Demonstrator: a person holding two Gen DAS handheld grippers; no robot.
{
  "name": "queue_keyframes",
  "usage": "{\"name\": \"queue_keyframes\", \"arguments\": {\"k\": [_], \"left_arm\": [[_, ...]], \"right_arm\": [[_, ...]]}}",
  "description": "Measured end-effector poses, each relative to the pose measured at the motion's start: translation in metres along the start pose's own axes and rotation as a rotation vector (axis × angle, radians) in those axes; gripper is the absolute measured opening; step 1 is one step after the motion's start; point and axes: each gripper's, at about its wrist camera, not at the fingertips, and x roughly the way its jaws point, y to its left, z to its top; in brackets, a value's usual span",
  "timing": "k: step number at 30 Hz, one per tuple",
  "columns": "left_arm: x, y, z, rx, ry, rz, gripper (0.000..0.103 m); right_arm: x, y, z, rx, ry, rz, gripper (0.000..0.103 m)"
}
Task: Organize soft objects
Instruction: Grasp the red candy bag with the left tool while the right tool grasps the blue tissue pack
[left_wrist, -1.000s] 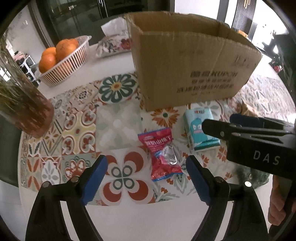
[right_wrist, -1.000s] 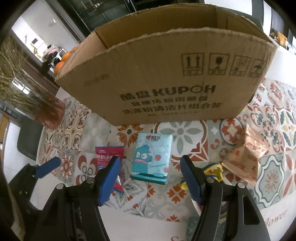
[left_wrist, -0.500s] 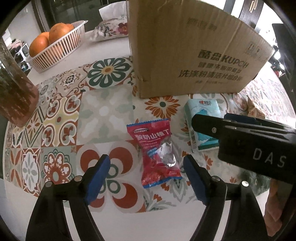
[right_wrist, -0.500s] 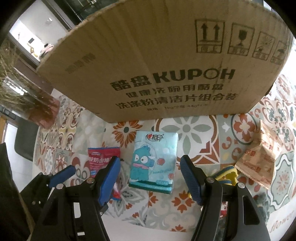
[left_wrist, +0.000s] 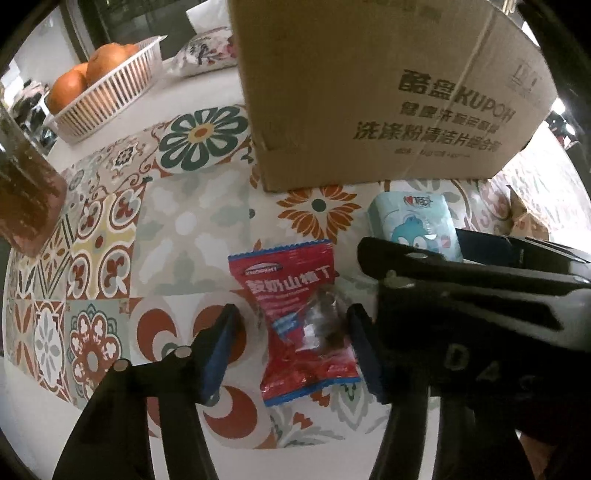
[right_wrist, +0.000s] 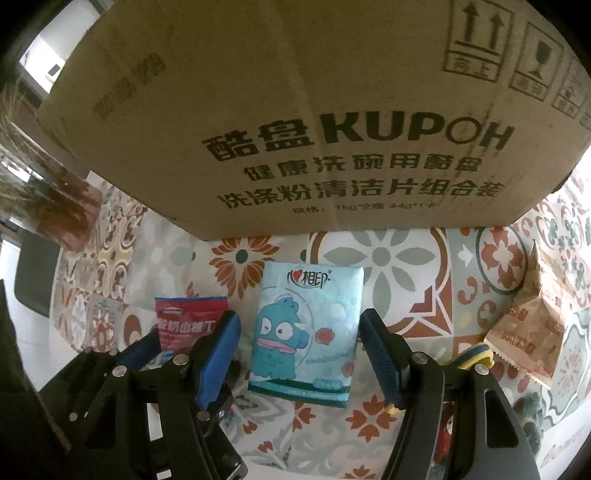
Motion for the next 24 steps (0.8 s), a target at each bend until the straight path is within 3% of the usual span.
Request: {"name": "queue_keyframes", "arguments": {"k": [2, 4, 6, 18, 24], "left_arm": [[0.000, -0.001, 0.001, -0.003, -0.006, -0.008, 0.051], [-0.001, -0.001, 0.001, 0.003, -0.014, -0.008, 0.040], [-0.003, -0.003, -0.001, 0.007, -0.020, -0.008, 0.039], [-0.023, 0.010, -0.023, -0.070, -0.032, -0.102, 0.035], [-0.037, 0.020, -0.028, -0.096, -0.063, -0.110, 0.035]], "right_arm": [[0.002, 0.003, 0.000, -0.013, -0.001, -0.012, 0.068], [0.004, 0.004, 0.000, -0.016, -0.001, -0.010, 0.065], [0.004, 0.002, 0.000, -0.014, -0.005, -0.010, 0.058], [-0.004, -0.016, -0.012, 0.024, -0.020, 0.013, 0.057], [-0.015, -0.017, -0.018, 0.029, -0.040, 0.021, 0.057]]}}
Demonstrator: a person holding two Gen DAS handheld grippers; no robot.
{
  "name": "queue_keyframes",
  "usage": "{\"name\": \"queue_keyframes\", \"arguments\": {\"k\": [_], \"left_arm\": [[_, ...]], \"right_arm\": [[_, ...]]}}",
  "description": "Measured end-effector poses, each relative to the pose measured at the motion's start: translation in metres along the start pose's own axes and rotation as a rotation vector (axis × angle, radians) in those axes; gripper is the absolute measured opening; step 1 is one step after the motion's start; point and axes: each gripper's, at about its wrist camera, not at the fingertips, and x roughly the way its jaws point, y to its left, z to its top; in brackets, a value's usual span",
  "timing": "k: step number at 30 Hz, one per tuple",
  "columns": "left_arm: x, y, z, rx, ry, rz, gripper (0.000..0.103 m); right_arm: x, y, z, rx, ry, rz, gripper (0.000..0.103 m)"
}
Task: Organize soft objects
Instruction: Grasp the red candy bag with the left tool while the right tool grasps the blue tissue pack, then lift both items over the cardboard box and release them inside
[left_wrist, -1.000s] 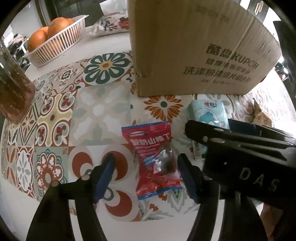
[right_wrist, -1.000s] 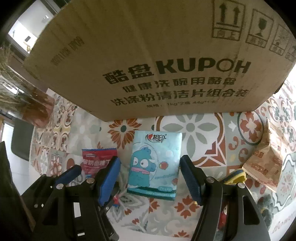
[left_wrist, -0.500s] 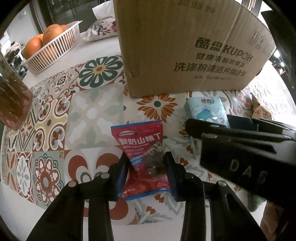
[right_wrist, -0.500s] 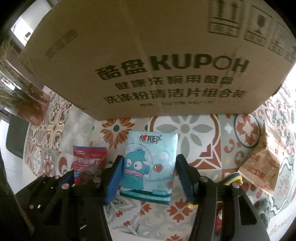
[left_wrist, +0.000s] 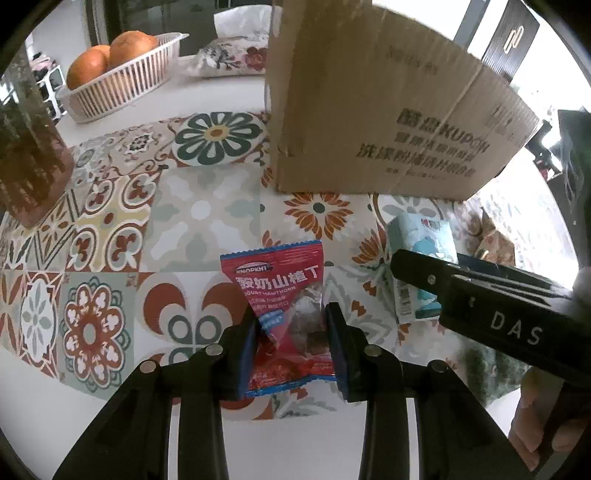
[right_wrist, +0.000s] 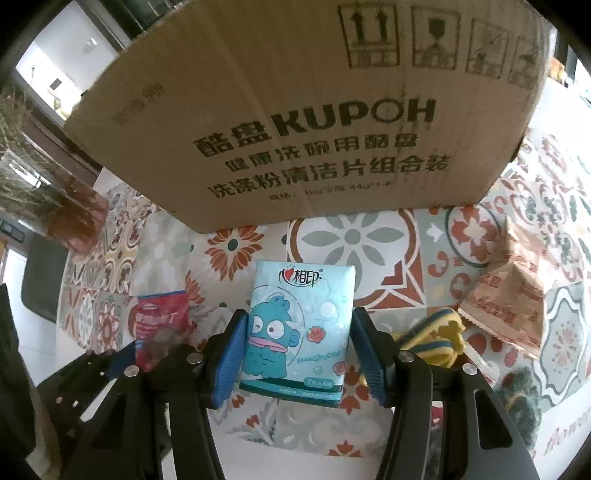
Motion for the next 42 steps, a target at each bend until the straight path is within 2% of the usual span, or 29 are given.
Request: {"name": "queue_keyframes", "arguments": {"k": [9, 21, 42], "left_arm": [[-0.027, 0.005, 0.001, -0.018, -0.066, -0.008, 0.035], [-0.068, -0.003, 0.002, -0.019, -0.162, -0.014, 0.035], [-0.140, -0.034, 0.022, 0.044, -0.322, -0.032, 0.035]], "right_arm": [[-0.029, 0.000, -0.007, -0.026, -0.050, -0.011, 0.057], [-0.083, 0.008, -0.021, -0.078, -0.187, -0.055, 0.057], [-0.167, 0.015, -0.026, -0.103, -0.385, -0.052, 0.057]]}}
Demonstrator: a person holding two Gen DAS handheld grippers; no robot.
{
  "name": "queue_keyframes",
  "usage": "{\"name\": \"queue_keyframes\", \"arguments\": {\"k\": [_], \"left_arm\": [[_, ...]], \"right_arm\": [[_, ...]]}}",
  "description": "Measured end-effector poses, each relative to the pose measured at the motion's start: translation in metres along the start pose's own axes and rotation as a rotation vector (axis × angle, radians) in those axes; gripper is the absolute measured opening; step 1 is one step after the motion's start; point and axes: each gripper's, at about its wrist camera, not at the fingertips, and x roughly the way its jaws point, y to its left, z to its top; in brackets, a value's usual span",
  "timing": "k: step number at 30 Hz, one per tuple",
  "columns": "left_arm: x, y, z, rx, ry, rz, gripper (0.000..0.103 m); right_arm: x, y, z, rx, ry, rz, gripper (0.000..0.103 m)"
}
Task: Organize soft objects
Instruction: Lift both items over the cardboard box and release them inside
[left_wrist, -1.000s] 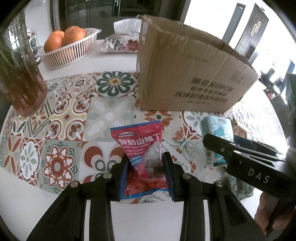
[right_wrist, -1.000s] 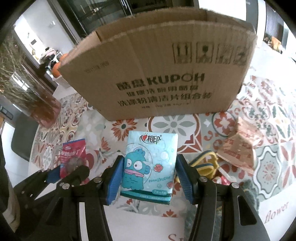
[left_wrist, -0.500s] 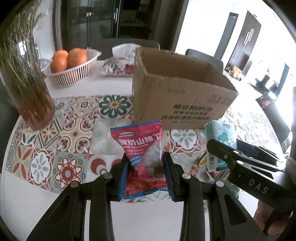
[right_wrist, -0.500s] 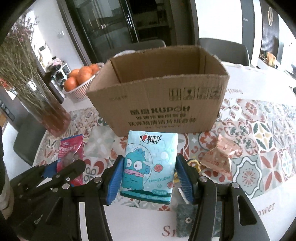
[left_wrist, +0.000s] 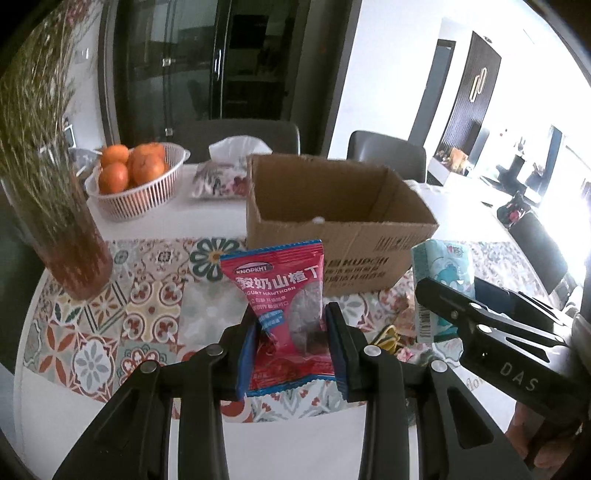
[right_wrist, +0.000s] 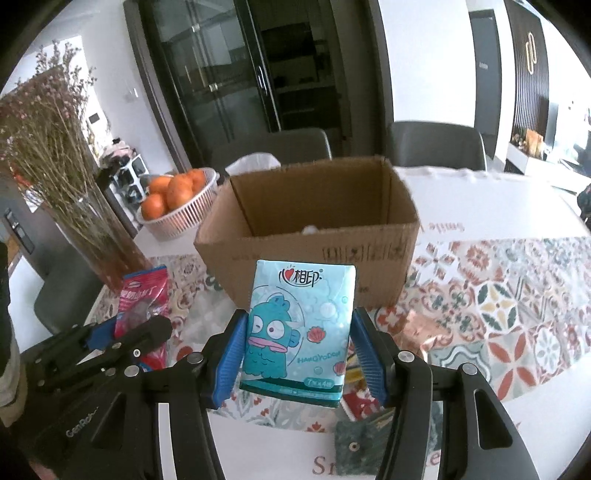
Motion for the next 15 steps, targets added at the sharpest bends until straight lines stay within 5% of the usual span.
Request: {"name": "queue_keyframes", "arguments": {"k": [15], "left_arm": [[-0.019, -0.016, 0.038, 0.047, -0.085, -0.019, 0.035]], "right_arm": [[-0.032, -0.003, 0.034, -0.017, -0.097, 0.011, 0.057]]}}
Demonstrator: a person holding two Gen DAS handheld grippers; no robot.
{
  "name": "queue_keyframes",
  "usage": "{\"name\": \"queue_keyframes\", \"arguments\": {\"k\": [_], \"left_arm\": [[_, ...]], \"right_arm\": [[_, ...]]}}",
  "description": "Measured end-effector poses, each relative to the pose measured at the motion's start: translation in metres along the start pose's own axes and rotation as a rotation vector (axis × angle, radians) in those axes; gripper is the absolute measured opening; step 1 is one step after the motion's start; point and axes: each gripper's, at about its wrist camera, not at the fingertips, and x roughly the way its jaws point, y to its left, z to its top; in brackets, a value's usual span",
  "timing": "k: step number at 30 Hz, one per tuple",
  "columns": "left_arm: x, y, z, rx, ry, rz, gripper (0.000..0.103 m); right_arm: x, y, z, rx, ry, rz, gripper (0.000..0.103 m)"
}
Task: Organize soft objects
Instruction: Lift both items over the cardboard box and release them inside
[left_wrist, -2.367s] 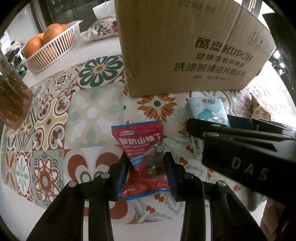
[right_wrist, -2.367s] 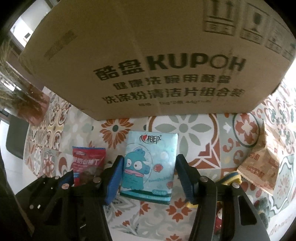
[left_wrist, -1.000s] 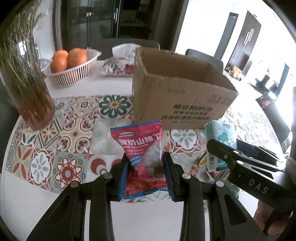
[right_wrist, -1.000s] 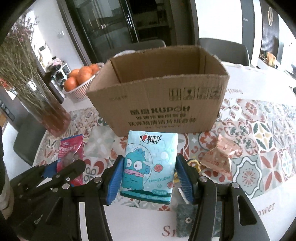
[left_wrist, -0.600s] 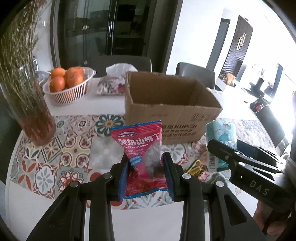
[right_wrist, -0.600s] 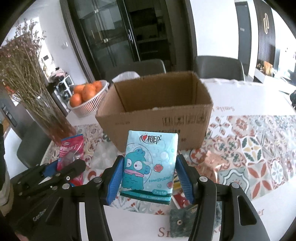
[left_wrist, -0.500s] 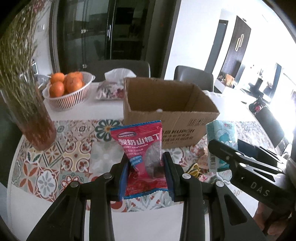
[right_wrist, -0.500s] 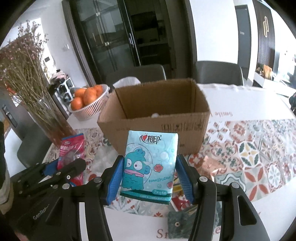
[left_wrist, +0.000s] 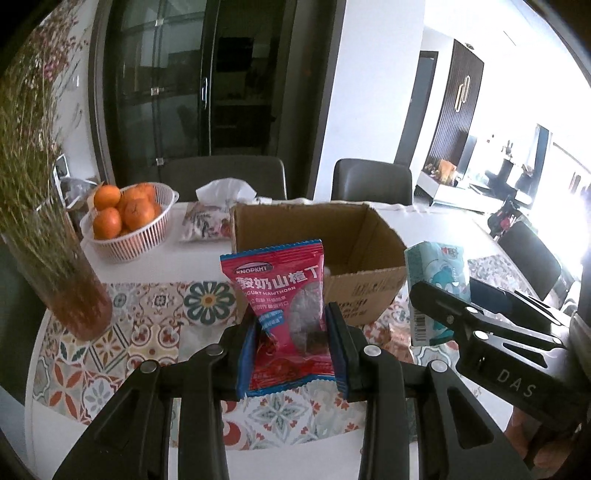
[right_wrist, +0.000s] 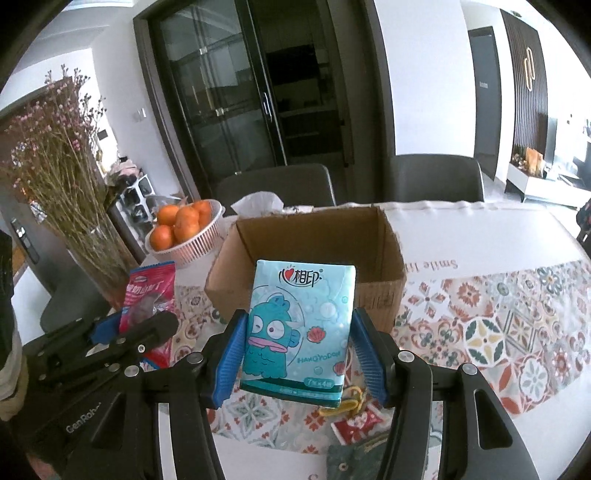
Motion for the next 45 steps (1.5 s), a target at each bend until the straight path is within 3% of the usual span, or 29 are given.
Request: {"name": "queue_keyframes", "arguments": {"k": [14, 25, 36, 45], "left_arm": [[0.011, -0.003, 0.037, 0.026, -0.033, 0.007, 0.035], [0.040, -0.002, 0.060, 0.030, -0.002, 0.015, 0.035], [0.081, 0.000, 0.078, 0.038, 0.055, 0.040, 0.035], [0.119, 0.006, 0.080, 0.038, 0.130, 0.030, 0.035]], "right_arm": [[0.000, -0.003, 0.036, -0.027, -0.050, -0.006, 0.057], [0.020, -0.010, 0.059, -0.040, -0.039, -0.022, 0.058], [0.057, -0.023, 0.083, -0.043, 0.006, -0.032, 0.058], [0.103, -0.042, 0.091, -0.016, 0.107, -0.020, 0.058]]}}
